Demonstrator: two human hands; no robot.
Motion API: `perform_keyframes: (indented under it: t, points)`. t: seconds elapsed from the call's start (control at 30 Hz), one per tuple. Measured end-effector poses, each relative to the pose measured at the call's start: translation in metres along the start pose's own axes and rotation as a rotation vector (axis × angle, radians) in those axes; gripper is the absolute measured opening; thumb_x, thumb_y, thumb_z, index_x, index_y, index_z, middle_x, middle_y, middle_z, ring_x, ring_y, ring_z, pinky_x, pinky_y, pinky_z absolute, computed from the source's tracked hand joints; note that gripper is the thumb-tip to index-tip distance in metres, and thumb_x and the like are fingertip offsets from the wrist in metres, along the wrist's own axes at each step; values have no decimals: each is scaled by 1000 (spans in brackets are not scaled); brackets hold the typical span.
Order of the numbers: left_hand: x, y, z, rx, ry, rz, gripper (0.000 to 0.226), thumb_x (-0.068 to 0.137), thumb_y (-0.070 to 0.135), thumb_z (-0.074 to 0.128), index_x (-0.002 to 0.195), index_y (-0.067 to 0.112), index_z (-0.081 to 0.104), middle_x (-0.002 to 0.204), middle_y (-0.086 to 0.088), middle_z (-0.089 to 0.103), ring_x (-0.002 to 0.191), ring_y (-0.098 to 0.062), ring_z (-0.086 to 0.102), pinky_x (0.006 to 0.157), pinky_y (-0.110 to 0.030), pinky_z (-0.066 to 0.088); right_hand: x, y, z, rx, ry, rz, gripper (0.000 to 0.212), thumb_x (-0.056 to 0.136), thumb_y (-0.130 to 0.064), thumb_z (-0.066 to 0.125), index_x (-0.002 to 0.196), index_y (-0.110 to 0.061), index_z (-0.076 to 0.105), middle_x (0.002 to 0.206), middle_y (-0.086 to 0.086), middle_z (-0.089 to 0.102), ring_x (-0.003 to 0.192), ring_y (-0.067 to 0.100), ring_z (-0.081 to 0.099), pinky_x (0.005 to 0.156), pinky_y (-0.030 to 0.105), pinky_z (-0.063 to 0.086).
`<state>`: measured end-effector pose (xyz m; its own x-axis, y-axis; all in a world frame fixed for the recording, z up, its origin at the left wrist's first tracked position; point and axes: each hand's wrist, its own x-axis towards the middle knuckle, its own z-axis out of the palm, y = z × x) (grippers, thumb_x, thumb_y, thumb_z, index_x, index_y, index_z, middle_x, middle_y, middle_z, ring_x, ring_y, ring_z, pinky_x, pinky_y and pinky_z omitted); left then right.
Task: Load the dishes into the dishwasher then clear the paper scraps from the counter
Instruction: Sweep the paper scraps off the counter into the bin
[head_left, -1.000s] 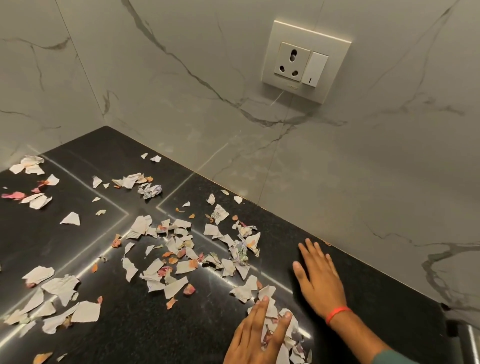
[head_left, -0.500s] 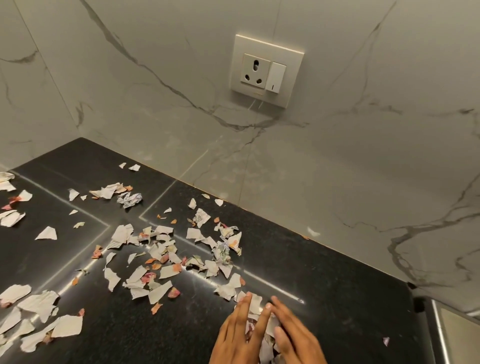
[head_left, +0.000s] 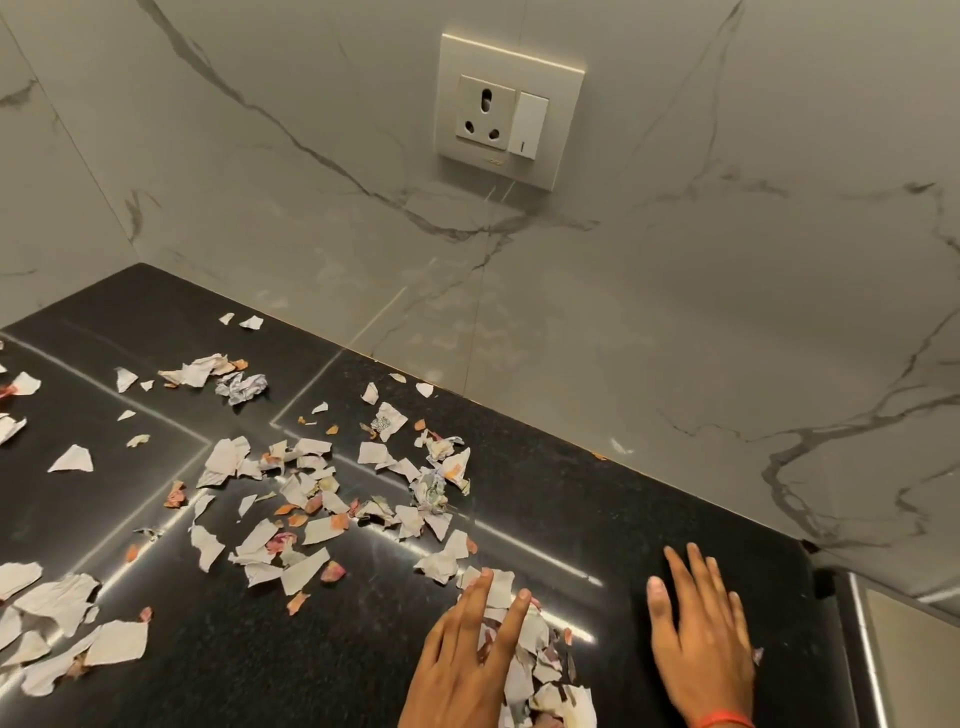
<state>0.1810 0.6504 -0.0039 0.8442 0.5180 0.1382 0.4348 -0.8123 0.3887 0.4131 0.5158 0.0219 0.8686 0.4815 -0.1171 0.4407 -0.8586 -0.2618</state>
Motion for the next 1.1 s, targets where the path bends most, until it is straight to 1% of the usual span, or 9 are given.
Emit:
perform_keyframes:
  t: [0.1,0.37,0.53,0.6,0.7,0.83,0.93,1.0,1.1]
  points:
    - [-2,2,-1,37,-33,-29,106,71,95,46,154,28,44,154,-13,49,133,-26,52,97,-42,55,-1,3,3,2,58,-18,72,96,-70,7,157,-36,27,168,-12,13,155,8,1,124,36,-2]
    - [-6,12,-12,-15,-80,-43,105,77,93,42,161,31,25,167,-8,26,147,-23,38,114,-39,32,0,7,6,20,126,-65,76,94,-67,11,153,-29,41,165,-6,25,155,12,12,127,41,10]
    - [-9,12,-11,-31,-68,-32,100,82,90,34,161,42,-3,170,2,-14,158,-15,-4,125,-35,0,0,7,7,40,138,-81,74,96,-65,13,152,-27,42,165,-4,27,155,13,13,125,39,6]
    - [-10,13,-10,-17,-73,-32,99,82,89,31,160,43,-9,169,4,-20,157,-13,-13,125,-34,-6,0,10,10,46,141,-86,70,97,-63,16,151,-27,43,165,-3,27,155,14,14,125,39,6]
    - [-9,12,-6,18,-65,-36,98,83,88,32,161,43,-6,170,2,-15,157,-14,-8,125,-33,-5,0,12,13,45,161,-90,69,98,-62,17,151,-27,44,165,-2,28,155,15,15,126,41,9]
    - [-10,9,-1,58,-46,-6,96,85,87,34,162,40,-1,172,-1,-1,157,-17,6,123,-33,0,-2,10,15,74,140,-95,60,105,-55,23,152,-25,41,166,0,24,155,17,12,124,35,1]
    - [-10,8,0,62,-52,-3,93,88,86,28,163,38,2,172,-1,-2,158,-17,3,125,-35,3,-19,-5,19,236,139,-144,64,101,-57,22,147,-22,51,163,1,33,154,16,19,127,37,10]
    - [-10,7,0,63,-53,-14,89,90,84,26,163,36,7,172,-1,-1,158,-17,4,126,-38,10,-44,-20,27,355,84,-228,69,98,-61,22,145,-22,54,159,-1,39,153,13,23,126,42,17]
    - [-10,8,0,53,-66,-16,85,94,81,22,163,35,8,172,-2,2,158,-16,4,126,-40,15,-85,-41,26,564,-90,-330,60,102,-59,28,151,-28,45,161,-9,36,151,-1,18,125,36,19]
